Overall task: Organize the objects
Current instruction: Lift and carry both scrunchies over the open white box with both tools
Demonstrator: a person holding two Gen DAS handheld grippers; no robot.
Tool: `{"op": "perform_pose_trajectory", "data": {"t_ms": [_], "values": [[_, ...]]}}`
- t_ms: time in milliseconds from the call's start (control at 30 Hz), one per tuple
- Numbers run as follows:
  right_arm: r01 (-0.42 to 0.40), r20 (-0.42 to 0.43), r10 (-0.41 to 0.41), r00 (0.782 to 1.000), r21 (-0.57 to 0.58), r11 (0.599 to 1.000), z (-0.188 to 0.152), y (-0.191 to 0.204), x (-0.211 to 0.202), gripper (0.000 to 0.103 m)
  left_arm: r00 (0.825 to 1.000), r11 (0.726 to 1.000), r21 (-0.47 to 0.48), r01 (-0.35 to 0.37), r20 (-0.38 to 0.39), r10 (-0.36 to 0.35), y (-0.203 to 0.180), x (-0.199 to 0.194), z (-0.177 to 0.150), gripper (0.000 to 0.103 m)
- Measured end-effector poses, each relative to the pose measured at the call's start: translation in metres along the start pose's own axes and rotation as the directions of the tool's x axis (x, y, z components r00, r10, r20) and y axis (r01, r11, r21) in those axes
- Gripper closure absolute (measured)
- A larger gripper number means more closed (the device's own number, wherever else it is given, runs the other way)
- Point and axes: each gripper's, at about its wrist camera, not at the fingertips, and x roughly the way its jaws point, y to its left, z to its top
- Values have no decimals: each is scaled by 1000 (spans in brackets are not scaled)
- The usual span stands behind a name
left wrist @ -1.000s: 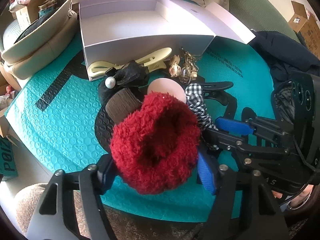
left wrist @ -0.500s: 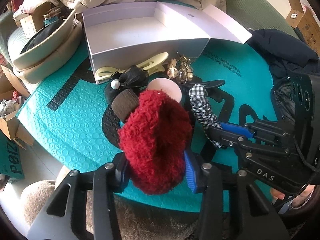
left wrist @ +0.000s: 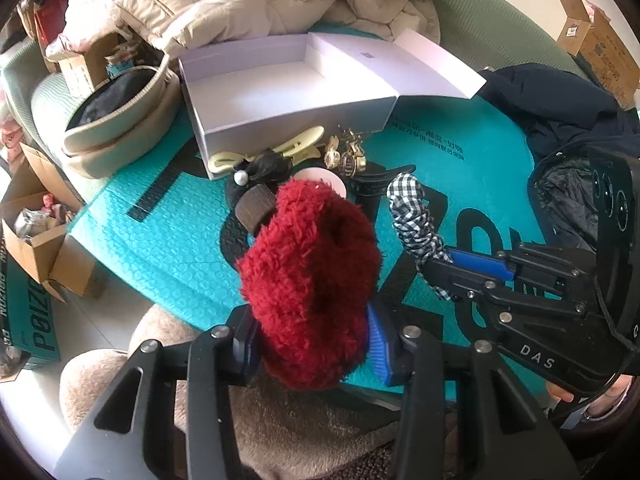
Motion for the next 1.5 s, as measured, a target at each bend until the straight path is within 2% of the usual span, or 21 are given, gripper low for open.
{"op": "perform_pose_trajectory", "data": {"t_ms": [133, 200, 333, 533, 767, 1033, 1500], "values": [[5, 15, -4, 1000, -21, 1000, 4, 12, -6, 88, 999, 999, 17, -33, 25, 32, -2, -17, -1, 62], [6, 25, -6, 1000, -32, 999, 6, 17, -11, 88, 996, 996, 35, -80, 38, 79, -2, -26, -1, 62], [3, 33, -2, 999, -49, 999, 13, 27, -16, 88, 997, 997, 46, -69, 51, 66, 2, -38, 2, 62], [2, 44, 1, 999, -77, 997, 27, 36, -24, 88, 993, 995, 49, -89, 77, 85, 10, -52, 11, 62], [-6, 67, 13, 998, -114, 993, 52, 42, -27, 88, 990, 993, 46, -105, 99, 100, 22, -63, 34, 62], [-3, 78, 14, 997, -146, 989, 80, 45, -22, 88, 988, 992, 52, -117, 103, 111, 35, -59, 67, 62], [5, 99, 14, 995, -185, 983, 137, 36, -3, 88, 990, 992, 63, -108, 101, 102, 47, -29, 134, 62]]}}
